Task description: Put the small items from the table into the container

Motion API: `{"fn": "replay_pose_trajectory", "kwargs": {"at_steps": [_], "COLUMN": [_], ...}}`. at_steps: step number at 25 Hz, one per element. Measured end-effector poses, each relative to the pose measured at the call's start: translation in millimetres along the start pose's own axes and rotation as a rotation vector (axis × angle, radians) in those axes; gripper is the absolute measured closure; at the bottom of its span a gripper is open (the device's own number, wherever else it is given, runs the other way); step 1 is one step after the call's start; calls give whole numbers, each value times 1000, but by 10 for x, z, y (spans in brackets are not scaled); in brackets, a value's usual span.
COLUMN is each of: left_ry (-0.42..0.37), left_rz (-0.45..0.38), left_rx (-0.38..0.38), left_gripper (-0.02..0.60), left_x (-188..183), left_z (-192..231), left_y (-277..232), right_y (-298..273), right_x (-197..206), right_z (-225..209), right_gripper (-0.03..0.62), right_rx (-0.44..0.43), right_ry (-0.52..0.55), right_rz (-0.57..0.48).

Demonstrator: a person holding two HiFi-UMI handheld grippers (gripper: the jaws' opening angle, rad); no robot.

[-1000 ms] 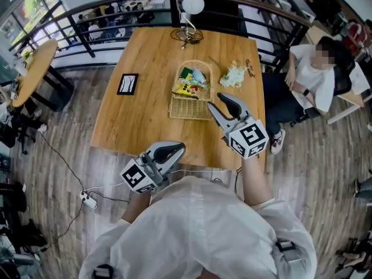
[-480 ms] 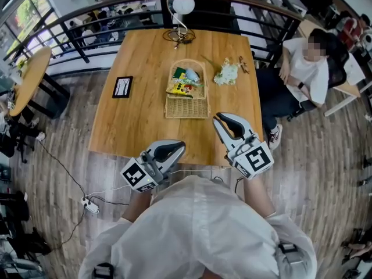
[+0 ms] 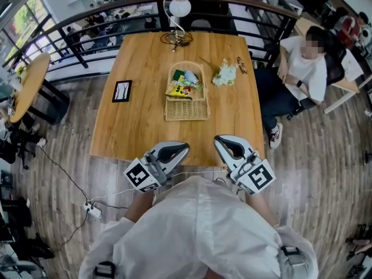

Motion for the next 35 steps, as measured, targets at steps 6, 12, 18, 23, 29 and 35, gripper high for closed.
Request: {"fn": "replay_pose_trajectory", "kwargs": {"at_steps": [6,12,18,23,29,35], "left_ry": [6,10,0,-6,-8,-6], "left_rz": [9,9,11,9,5,5], "left_rx": [10,13,18,11,9,9], "left_gripper": [572,572,572,572,572,572], "left_x": [30,19,19,16,4,15], "left_z": [15,-4,-45,-43,-52,-44], "left_y": [23,33,23,38,63,55], "right_y": [89,102,56,27,-3,-7], "right_x": [102,104,88,110,109,111], "right_z": [124,152,143,165,224,219], "right_gripper": [579,579,580,580,580,580], "right_rx": [12,20,21,12,-4,-8], "right_ry": [-27,-43,-41,-36,-25,-28], "right_rz": [10,4,-3,6,15,16]}}
Point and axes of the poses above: the fingertips, and each gripper's own axes: y backward along the fingers, z to its left, x out of its underside, the point moved 3 cm from there along y, backward along the fingers, and after that the axes turned 5 degrees about x, right-handed, at the moved point
